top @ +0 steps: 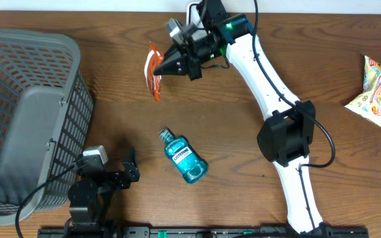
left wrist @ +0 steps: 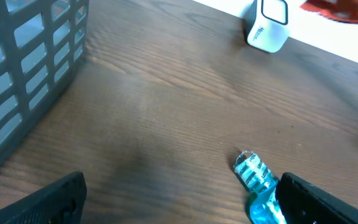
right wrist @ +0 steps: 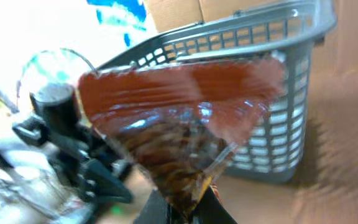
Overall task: Scan the item barcode
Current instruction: 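Lift the chocolate bar and carry it up to the scanner, then hold the chocolate bar over the scanner window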
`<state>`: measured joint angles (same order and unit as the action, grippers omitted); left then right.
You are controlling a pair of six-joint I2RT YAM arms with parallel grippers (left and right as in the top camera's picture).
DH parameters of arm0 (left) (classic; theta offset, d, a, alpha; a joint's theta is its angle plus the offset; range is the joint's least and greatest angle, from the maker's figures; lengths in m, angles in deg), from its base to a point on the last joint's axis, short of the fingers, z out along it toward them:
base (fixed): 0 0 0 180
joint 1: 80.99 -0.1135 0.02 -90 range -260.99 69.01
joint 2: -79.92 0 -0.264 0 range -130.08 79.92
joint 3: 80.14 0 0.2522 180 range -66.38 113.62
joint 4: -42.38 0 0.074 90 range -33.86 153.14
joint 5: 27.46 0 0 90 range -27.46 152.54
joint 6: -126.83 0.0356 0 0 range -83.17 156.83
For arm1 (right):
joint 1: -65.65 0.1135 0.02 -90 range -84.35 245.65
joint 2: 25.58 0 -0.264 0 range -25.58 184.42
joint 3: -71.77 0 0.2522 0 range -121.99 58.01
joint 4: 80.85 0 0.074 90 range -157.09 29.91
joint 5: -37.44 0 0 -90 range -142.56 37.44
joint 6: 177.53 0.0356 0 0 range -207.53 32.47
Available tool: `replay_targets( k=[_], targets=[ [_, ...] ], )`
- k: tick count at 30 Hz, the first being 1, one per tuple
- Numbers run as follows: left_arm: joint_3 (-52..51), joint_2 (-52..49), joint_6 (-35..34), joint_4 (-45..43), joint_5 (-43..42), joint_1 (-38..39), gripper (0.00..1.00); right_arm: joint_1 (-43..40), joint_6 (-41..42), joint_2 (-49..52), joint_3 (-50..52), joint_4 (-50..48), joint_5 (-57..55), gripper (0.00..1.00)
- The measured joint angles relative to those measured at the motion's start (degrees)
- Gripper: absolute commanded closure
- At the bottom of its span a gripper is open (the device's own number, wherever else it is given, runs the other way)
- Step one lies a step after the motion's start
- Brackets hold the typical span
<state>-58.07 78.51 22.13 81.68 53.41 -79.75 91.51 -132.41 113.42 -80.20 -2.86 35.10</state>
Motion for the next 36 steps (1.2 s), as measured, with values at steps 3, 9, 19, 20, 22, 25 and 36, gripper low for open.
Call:
replay_targets(
  k=[3, 9, 19, 20, 22, 25, 36],
  targets=[
    [0.0, 0.0, 0.0, 0.0, 0.0, 0.0, 0.02, -0.02, 18.05, 0.0, -0.07, -4.39, -0.11, 0.98],
    [0.0, 0.0, 0.0, 0.0, 0.0, 0.0, 0.02, -0.02, 62.71, 0.0, -0.13, -6.67, -1.99, 0.99],
    [0.0, 0.0, 0.0, 0.0, 0.0, 0.0, 0.02, -0.42, 101.29, 0.0, -0.13, -4.96, -2.32, 0.99],
    [0.0, 0.0, 0.0, 0.0, 0.0, 0.0, 0.02, -0.46, 104.65, 0.0, -0.13, -4.94, -2.23, 0.99],
    [0.0, 0.0, 0.0, 0.0, 0.0, 0.0, 0.02, -0.46, 106.77, 0.0, -0.13, -4.94, -2.14, 0.99],
    [0.0, 0.0, 0.0, 0.0, 0.0, 0.0, 0.02, -0.46, 106.95, 0.0, -0.13, -4.96, -2.16, 0.99],
    [0.0, 0.0, 0.0, 0.0, 0.0, 0.0, 0.02, -0.44, 74.01, 0.0, -0.46, 4.07, -14.01, 0.99]
  ],
)
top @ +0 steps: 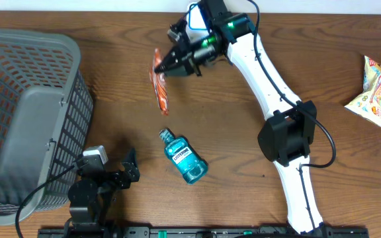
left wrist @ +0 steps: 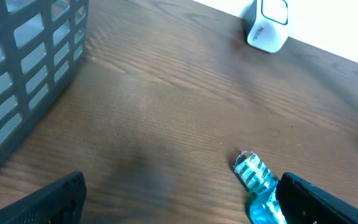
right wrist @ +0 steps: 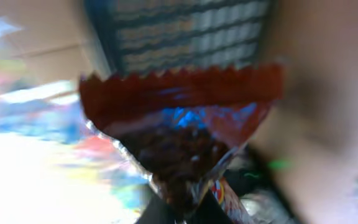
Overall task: Scan the item barcode
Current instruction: 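Hold the chocolate bar over the scanner window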
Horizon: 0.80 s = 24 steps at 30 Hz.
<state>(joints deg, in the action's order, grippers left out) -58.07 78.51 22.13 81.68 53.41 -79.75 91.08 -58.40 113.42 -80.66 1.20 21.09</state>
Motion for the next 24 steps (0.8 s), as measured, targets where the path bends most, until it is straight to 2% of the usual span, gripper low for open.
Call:
replay_targets(
  k=[4, 7, 11, 15, 21, 24],
  targets=[
    [0.0, 0.0, 0.0, 0.0, 0.0, 0.0, 0.02, 0.5, -8.87, 0.0, -0.02, 8.98, -21.97, 0.99],
    [0.0, 0.0, 0.0, 0.0, 0.0, 0.0, 0.02, 2.08, -14.91, 0.0, -0.02, 9.55, -40.92, 0.99],
    [0.0, 0.0, 0.0, 0.0, 0.0, 0.0, 0.02, 4.26, -19.67, 0.0, -0.02, 6.75, -55.23, 0.99],
    [0.0, 0.0, 0.0, 0.0, 0.0, 0.0, 0.02, 4.92, -22.6, 0.0, -0.02, 5.22, -60.65, 0.99],
    [0.0, 0.0, 0.0, 0.0, 0.0, 0.0, 0.02, 4.94, -32.15, -1.4, -0.02, 6.25, -59.34, 0.99],
    [0.0, 0.0, 0.0, 0.0, 0.0, 0.0, 0.02, 5.03, -33.11, -5.05, -0.02, 5.53, -60.17, 0.99]
  ],
)
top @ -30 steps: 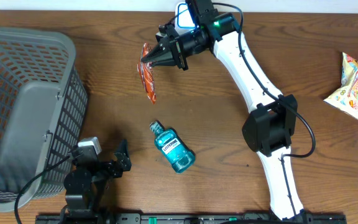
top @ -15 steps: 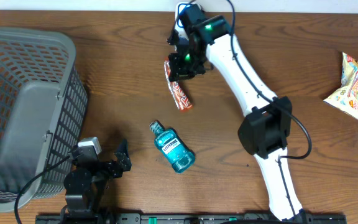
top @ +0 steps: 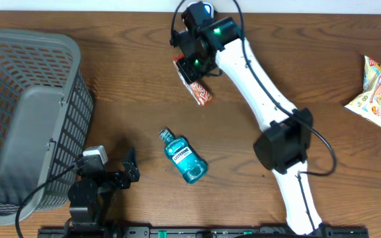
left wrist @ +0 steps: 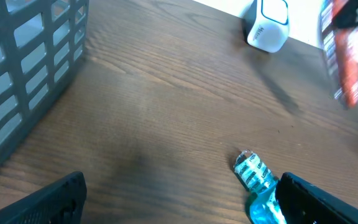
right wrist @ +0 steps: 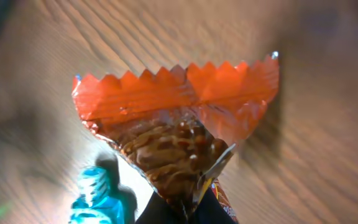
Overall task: Scan the item barcode
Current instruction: 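Hold the chocolate bar over the scanner window, then lower the chocolate bar to the table centre and open the gripper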
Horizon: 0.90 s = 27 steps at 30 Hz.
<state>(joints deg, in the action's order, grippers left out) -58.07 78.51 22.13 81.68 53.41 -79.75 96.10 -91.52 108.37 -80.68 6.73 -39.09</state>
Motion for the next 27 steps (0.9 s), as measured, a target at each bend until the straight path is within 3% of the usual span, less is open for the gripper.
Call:
replay_targets(
  k=[4, 10, 14, 19, 27],
  targets=[
    [0.0, 0.0, 0.0, 0.0, 0.0, 0.0, 0.02, 0.0, 3.58, -8.66, -0.13, 4.07, -1.99, 0.99],
    [0.0, 0.0, 0.0, 0.0, 0.0, 0.0, 0.02, -0.48, 9.57, -15.82, -1.62, 22.86, -3.02, 0.99],
    [0.0, 0.0, 0.0, 0.0, 0.0, 0.0, 0.02, -0.76, 11.76, -13.73, -0.11, 23.32, -0.59, 0.99],
    [0.0, 0.0, 0.0, 0.0, 0.0, 0.0, 0.02, -0.33, 14.38, -11.39, 1.46, 23.3, 10.16, 0.99],
    [0.0, 0.0, 0.0, 0.0, 0.0, 0.0, 0.02, -0.52, 25.31, -11.43, 5.07, 23.17, 24.7, 0.99]
  ],
)
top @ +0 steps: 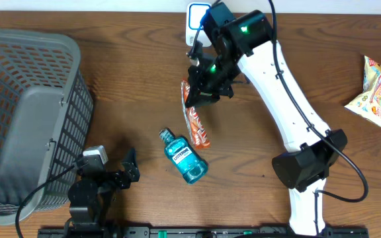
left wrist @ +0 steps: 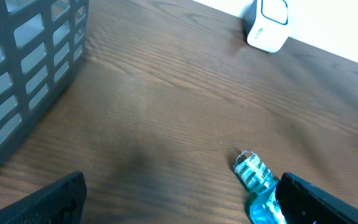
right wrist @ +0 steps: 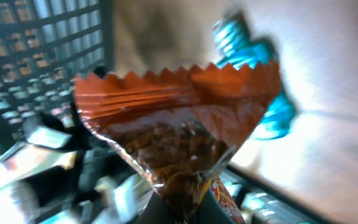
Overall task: Scan the item barcode
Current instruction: 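Lower the chocolate bar to the table centre and open the gripper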
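My right gripper (top: pixel 200 96) is shut on an orange snack packet (top: pixel 196 119), which hangs above the table's middle, just right of the blue mouthwash bottle (top: pixel 184 157). The right wrist view is filled by the packet (right wrist: pixel 179 118), its zigzag edge up, with the bottle (right wrist: pixel 253 74) blurred behind it. The white barcode scanner (top: pixel 196 14) stands at the table's far edge. My left gripper (top: pixel 114 173) rests open at the near left; its dark fingers (left wrist: pixel 48 199) frame bare wood, the bottle (left wrist: pixel 258 186) and the scanner (left wrist: pixel 267 26).
A grey plastic basket (top: pixel 25 112) takes up the left side. Several snack packets (top: pixel 379 86) lie at the right edge. The right arm (top: pixel 290 86) stretches from the near edge across the table's middle.
My right gripper has moved with the orange packet away from the scanner, toward the near side; the packet now hangs beside the blue bottle. The left arm has not moved.
My right gripper held the orange packet left of the scanner at the far edge, turned on edge at the second moment. It then held it just below the scanner. Now the packet is over the table's middle near the bottle. The left arm stayed put.
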`<state>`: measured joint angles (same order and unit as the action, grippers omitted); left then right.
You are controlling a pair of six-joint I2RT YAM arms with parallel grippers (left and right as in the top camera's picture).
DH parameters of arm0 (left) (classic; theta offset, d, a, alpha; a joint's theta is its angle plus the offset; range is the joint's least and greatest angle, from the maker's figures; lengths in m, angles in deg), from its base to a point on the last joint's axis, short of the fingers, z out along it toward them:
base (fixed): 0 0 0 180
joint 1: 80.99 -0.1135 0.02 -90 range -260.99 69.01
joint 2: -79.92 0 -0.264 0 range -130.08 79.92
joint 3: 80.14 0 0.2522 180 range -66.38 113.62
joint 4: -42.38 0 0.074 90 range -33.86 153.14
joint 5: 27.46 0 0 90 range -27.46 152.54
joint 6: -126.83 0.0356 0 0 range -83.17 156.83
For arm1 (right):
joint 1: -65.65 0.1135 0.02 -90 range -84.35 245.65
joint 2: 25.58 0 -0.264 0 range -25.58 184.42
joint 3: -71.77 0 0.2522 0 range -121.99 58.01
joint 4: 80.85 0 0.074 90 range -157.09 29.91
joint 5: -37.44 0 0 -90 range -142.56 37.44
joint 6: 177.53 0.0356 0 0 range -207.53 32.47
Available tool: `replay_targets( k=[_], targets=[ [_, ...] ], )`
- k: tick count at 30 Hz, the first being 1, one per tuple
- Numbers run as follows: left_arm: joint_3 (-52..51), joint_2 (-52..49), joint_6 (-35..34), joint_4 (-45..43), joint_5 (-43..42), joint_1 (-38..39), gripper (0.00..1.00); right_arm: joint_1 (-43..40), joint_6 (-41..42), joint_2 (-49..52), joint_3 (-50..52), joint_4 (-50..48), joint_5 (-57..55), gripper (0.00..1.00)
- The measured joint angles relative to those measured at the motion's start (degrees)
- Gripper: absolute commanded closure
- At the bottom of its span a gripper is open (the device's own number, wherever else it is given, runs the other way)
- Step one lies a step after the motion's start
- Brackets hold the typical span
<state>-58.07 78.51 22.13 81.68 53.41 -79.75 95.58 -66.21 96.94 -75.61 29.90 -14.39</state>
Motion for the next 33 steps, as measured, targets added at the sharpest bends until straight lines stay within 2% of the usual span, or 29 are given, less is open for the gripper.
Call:
replay_targets(
  k=[5, 11, 16, 24, 33],
  targets=[
    [0.0, 0.0, 0.0, 0.02, 0.0, 0.0, 0.02, -1.7, 2.56, -0.02, 11.63, 0.11, 15.89, 0.99],
    [0.0, 0.0, 0.0, 0.0, 0.0, 0.0, 0.02, -5.51, 5.84, 0.0, 23.15, -0.24, 25.81, 0.99],
    [0.0, 0.0, 0.0, 0.0, 0.0, 0.0, 0.02, -9.49, 7.15, 0.0, 32.54, -6.78, 38.56, 0.99],
    [0.0, 0.0, 0.0, 0.0, 0.0, 0.0, 0.02, -10.34, 12.81, 0.0, 34.49, -7.96, 47.32, 0.99],
    [0.0, 0.0, 0.0, 0.0, 0.0, 0.0, 0.02, -11.8, 8.11, 0.0, 34.49, -7.65, 48.89, 0.99]
  ],
)
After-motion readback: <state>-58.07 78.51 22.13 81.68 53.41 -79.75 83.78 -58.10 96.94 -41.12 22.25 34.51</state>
